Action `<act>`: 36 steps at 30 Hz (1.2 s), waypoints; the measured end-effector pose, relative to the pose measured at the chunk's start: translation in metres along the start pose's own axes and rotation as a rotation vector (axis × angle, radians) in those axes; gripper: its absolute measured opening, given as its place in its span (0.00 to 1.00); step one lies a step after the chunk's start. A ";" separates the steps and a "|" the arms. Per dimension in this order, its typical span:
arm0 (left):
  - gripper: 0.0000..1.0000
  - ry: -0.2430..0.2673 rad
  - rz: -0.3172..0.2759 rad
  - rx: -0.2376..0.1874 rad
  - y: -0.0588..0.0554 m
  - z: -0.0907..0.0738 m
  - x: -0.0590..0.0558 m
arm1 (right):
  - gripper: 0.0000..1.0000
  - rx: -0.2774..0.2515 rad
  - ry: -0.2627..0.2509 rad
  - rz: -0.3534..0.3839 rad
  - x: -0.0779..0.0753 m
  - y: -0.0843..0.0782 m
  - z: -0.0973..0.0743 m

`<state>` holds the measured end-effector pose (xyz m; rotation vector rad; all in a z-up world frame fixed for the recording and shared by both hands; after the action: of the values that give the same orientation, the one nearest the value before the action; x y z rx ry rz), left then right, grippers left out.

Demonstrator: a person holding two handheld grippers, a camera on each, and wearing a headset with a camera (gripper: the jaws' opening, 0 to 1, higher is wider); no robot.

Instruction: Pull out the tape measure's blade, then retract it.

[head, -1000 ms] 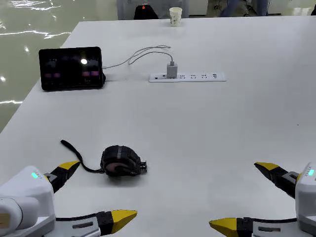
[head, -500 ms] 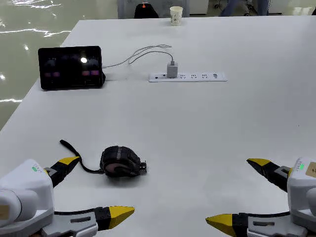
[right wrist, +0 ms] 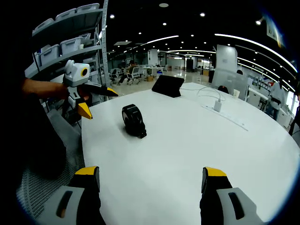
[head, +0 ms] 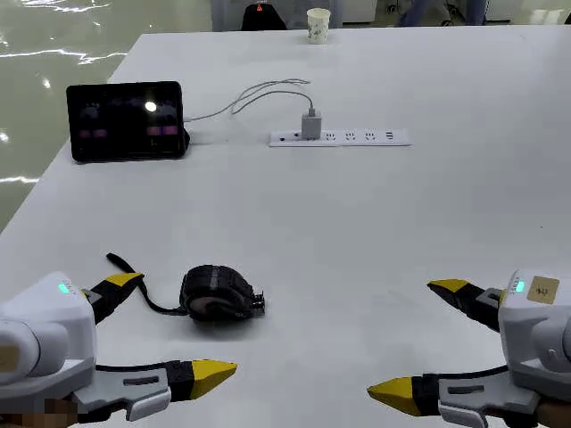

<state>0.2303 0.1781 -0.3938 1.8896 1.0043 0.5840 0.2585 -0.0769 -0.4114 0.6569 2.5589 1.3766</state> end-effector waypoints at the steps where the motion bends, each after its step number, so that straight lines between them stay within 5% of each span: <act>1: 0.99 -0.002 0.003 0.001 0.000 0.001 0.001 | 0.89 0.003 0.002 -0.005 -0.001 0.000 0.001; 36: 0.73 -0.110 0.108 0.080 0.001 0.029 0.032 | 0.76 0.067 0.175 -0.163 -0.013 0.019 0.061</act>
<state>0.2690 0.1899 -0.4077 2.0330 0.8702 0.5023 0.2962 -0.0274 -0.4309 0.3410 2.7333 1.3551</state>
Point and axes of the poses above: the centre of the closed fingertips' face, and the gripper's own axes: z roughly forward along the fingers, x roughly to its left, y roughly out of its top, the point moved 4 cm from there along -z, roughly backward along the fingers, and after that the axes turned 2 degrees about z, right-handed, at the moved point
